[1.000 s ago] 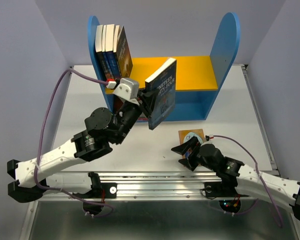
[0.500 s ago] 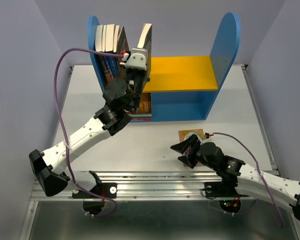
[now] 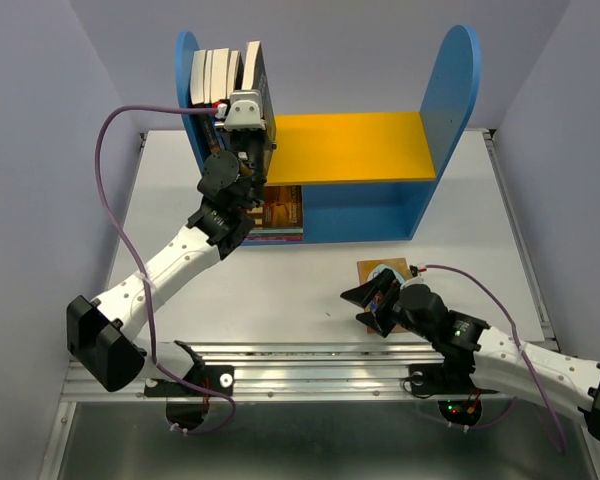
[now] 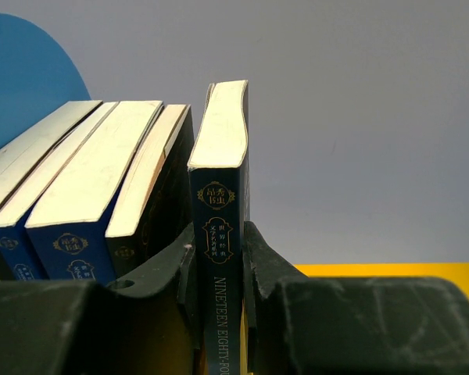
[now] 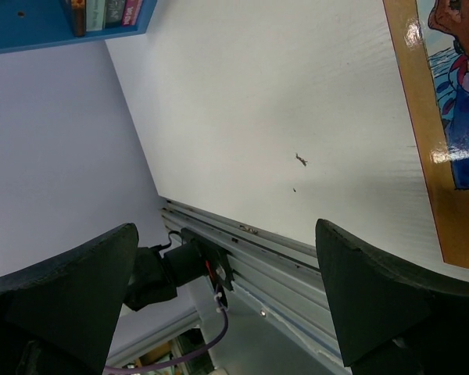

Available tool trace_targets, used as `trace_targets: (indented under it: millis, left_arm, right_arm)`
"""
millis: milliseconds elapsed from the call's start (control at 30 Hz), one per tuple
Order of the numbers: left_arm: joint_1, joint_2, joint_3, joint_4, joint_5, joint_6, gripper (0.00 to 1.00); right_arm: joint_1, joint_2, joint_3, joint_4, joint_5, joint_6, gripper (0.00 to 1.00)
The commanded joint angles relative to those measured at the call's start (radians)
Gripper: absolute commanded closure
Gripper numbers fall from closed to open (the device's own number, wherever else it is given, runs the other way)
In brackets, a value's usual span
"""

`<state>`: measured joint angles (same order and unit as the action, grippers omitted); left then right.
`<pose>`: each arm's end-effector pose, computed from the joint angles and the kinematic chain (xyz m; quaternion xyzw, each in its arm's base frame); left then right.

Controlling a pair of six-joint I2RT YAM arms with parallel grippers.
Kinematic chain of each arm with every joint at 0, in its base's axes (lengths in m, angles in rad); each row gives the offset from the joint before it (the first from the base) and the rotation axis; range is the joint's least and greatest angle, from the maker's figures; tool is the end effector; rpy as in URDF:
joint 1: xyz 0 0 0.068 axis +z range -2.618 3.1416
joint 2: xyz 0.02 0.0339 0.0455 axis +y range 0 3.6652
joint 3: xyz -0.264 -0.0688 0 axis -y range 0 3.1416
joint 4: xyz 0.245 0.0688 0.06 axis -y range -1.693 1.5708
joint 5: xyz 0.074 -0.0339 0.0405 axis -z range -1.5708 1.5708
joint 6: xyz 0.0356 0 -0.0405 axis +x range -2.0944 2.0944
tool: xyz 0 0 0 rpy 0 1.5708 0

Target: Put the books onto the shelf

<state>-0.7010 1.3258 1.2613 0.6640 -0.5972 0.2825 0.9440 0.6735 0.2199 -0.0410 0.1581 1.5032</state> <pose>0.2343 -0.1716 0.4721 -0.0187 0.5161 -0.0413 0.8553 0.0962 0.1233 0.1729 0.2751 0.8116 0.4573 0.2376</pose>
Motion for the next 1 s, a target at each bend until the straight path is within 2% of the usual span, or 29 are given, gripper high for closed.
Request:
trace_targets:
  millis: [0, 433, 667, 767, 867, 967]
  left_arm:
    - [0.017, -0.062, -0.005, 0.206, 0.033, -0.037, 1.00]
    - [0.018, -0.082, -0.141, 0.336, -0.019, 0.032, 1.00]
    - [0.018, -0.066, -0.137, 0.348, -0.033, 0.063, 1.00]
    - [0.018, -0.063, -0.137, 0.355, -0.033, 0.089, 0.94]
    - [0.018, -0.056, -0.129, 0.347, -0.023, 0.106, 0.93]
    - [0.018, -0.045, -0.119, 0.341, -0.030, 0.115, 0.84]
  right_arm:
    - [0.001, -0.018, 0.038, 0.007, 0.027, -0.011, 0.00]
    - [0.001, -0.017, 0.030, 0.003, 0.032, -0.006, 0.00]
    - [0.001, -0.018, 0.019, 0.003, 0.034, 0.009, 0.00]
    - [0.001, -0.020, 0.016, 0.003, 0.035, 0.014, 0.00]
    - [0.001, -0.025, 0.012, 0.003, 0.035, 0.017, 0.00]
    - [0.001, -0.029, 0.010, 0.003, 0.037, 0.017, 0.00]
